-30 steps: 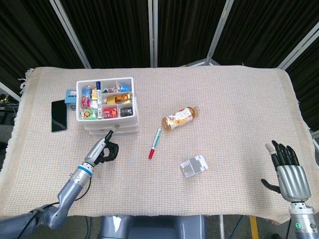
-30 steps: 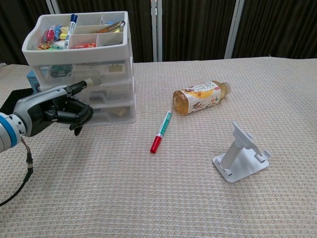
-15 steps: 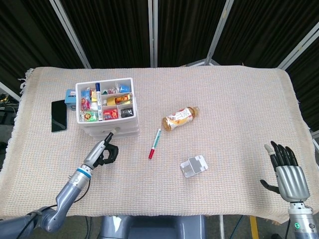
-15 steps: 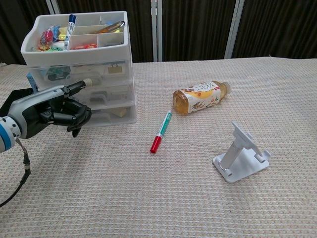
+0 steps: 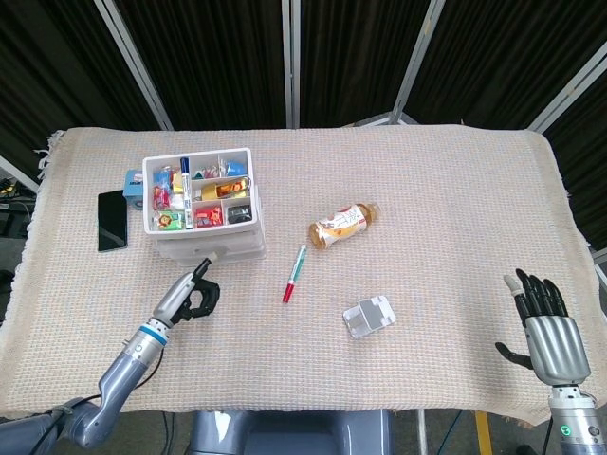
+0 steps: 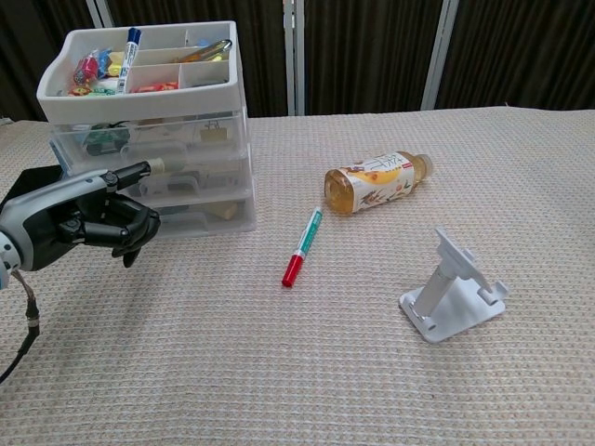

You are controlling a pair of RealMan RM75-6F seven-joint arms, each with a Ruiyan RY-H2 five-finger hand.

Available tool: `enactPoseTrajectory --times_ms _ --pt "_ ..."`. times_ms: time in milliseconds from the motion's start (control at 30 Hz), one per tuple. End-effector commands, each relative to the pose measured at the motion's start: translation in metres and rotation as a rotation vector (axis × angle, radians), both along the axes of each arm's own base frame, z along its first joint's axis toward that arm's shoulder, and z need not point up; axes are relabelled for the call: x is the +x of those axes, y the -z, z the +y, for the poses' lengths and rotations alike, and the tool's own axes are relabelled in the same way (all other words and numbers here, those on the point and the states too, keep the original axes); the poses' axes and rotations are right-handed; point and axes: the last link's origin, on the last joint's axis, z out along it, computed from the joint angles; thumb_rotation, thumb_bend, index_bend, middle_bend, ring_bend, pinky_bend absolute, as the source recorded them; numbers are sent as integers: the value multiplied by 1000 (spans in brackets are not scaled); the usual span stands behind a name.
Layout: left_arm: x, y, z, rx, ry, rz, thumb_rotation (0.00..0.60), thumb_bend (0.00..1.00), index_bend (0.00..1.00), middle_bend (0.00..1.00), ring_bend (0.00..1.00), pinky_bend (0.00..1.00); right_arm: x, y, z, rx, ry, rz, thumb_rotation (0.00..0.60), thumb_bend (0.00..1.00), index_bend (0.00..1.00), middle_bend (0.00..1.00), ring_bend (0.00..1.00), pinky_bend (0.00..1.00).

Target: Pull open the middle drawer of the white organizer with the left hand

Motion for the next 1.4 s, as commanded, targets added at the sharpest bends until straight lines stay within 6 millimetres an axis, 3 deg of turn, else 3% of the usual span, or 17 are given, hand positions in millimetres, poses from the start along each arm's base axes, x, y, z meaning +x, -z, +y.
enactPoseTrajectory --times_ms 33,300,467,700,967,1400 --pt "-3 -2 -3 4 2 -5 600 764 57 758 768 639 0 0 0 1 1 1 600 14 56 0 0 0" --pt "-14 -11 -25 98 57 30 600 764 51 758 768 639 0 0 0 -1 2 2 600 14 56 0 0 0" --pt "-13 -35 -41 269 126 143 600 764 37 758 768 639 0 3 1 7 3 10 600 14 56 0 0 0" --pt "-1 -71 -53 397 159 303 600 764 95 770 777 639 1 8 1 18 2 20 600 14 56 0 0 0" --pt "15 -90 -43 478 123 527 600 769 139 788 793 650 1 8 2 19 2 22 600 14 56 0 0 0" --pt "17 -78 -12 330 50 655 600 773 151 790 797 653 1 10 2 29 6 28 600 14 56 0 0 0"
